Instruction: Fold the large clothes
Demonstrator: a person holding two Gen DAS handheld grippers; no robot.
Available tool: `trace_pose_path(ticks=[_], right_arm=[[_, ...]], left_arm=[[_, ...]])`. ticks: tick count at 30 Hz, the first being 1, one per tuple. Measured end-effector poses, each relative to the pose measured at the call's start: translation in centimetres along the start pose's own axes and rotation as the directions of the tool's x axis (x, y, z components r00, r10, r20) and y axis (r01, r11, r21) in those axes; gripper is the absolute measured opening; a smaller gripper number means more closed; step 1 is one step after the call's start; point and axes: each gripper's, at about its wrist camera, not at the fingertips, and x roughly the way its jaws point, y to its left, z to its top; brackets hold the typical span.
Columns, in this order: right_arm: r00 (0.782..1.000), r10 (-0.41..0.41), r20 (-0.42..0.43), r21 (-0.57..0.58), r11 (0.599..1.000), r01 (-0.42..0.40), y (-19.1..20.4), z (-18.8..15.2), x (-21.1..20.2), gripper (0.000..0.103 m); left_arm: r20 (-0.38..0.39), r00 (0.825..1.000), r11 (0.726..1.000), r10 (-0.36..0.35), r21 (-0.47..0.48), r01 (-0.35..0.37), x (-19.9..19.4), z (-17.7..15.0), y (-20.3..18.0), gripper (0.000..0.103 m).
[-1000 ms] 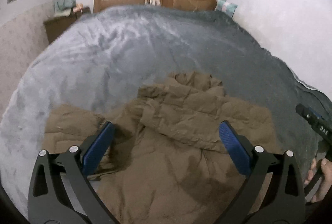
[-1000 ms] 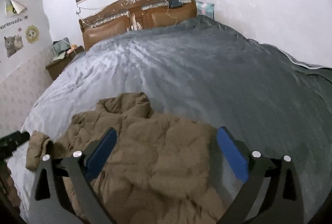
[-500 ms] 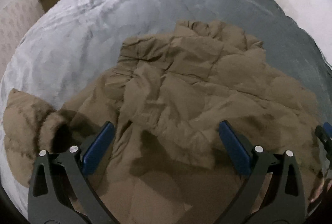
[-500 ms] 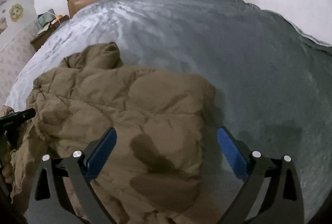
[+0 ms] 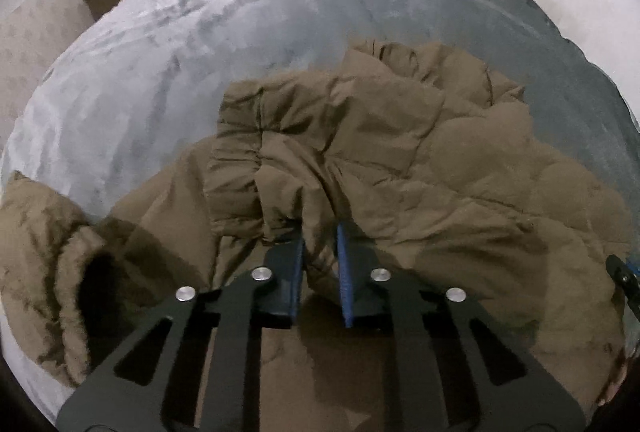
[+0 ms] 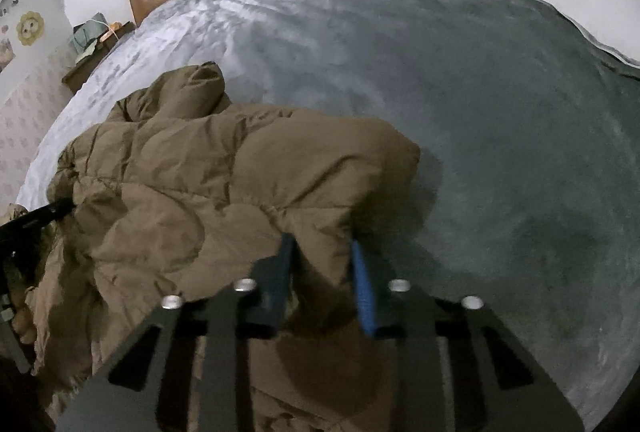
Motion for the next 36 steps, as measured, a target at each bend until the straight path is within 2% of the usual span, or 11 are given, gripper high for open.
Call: trace_pose_path(ticks=[5, 12, 17, 18, 19, 21, 22, 23, 30, 32, 36], right_arm=[[0.998, 0.037, 0.041, -0.033, 0.999, -0.036, 1.3, -0.1, -2.1, 0.017], [1.0, -0.016, -0.004, -0.178, 0.984, 0.015, 5.7, -1.1, -2.4, 0.017], [1.0, -0.016, 0.011, -0.228, 0.973, 0.018, 6.9, -1.3, -4.1, 0.049], [0.999, -0.022, 0.025, -0.233, 0.972, 0.027, 6.9, -1.4, -4.7, 0.051], [0.999, -0.023, 0.043, -0.237, 0.971, 0.032, 7.0, -1.6, -5.5, 0.052], [0.997, -0.024, 0.071, -0.226, 0.973, 0.039, 6.7, -1.8, -6.7, 0.056], [0.996, -0.024, 0.085, -0.215, 0.976, 0.042, 6.4, -1.9, -7.3, 0.061], [0.996, -0.026, 0.088, -0.205, 0.978, 0.043, 6.2, -2.0, -7.5, 0.063], [0.998, -0.056, 0.007, -0.186, 0.981, 0.056, 6.0, -4.1, -5.7, 0.06], [0.998, -0.065, -0.025, -0.187, 0.981, 0.059, 6.2, -4.7, -4.8, 0.049], [0.995, -0.065, -0.079, -0.168, 0.985, 0.051, 6.2, -5.2, -2.7, 0.049]], left_arm=[[0.077, 0.997, 0.999, 0.019, 0.036, -0.022, -4.9, -3.2, 1.0, 0.01], [-0.007, 0.998, 0.997, 0.066, 0.051, -0.065, -4.8, -8.6, 3.9, 0.015], [0.018, 0.999, 0.998, 0.049, 0.025, -0.049, -6.4, -8.8, 4.6, 0.025], [0.034, 0.998, 0.999, 0.046, 0.025, -0.047, -7.4, -8.8, 4.7, 0.026], [0.053, 0.997, 0.998, 0.05, 0.027, -0.052, -8.5, -8.9, 4.9, 0.032], [0.092, 0.995, 0.998, 0.05, 0.04, -0.054, -10.3, -9.0, 4.9, 0.061], [0.117, 0.991, 0.997, 0.063, 0.047, -0.068, -10.9, -8.8, 4.7, 0.083], [0.137, 0.988, 0.995, 0.072, 0.052, -0.08, -11.5, -8.6, 4.5, 0.093], [0.075, 0.997, 0.997, -0.009, 0.077, 0.004, -9.3, -6.2, 2.6, 0.092], [0.022, 1.0, 0.997, -0.021, 0.076, 0.019, -7.6, -6.0, 2.0, 0.082], [-0.05, 0.999, 0.996, -0.019, 0.087, 0.023, -5.2, -6.5, 1.8, 0.079]])
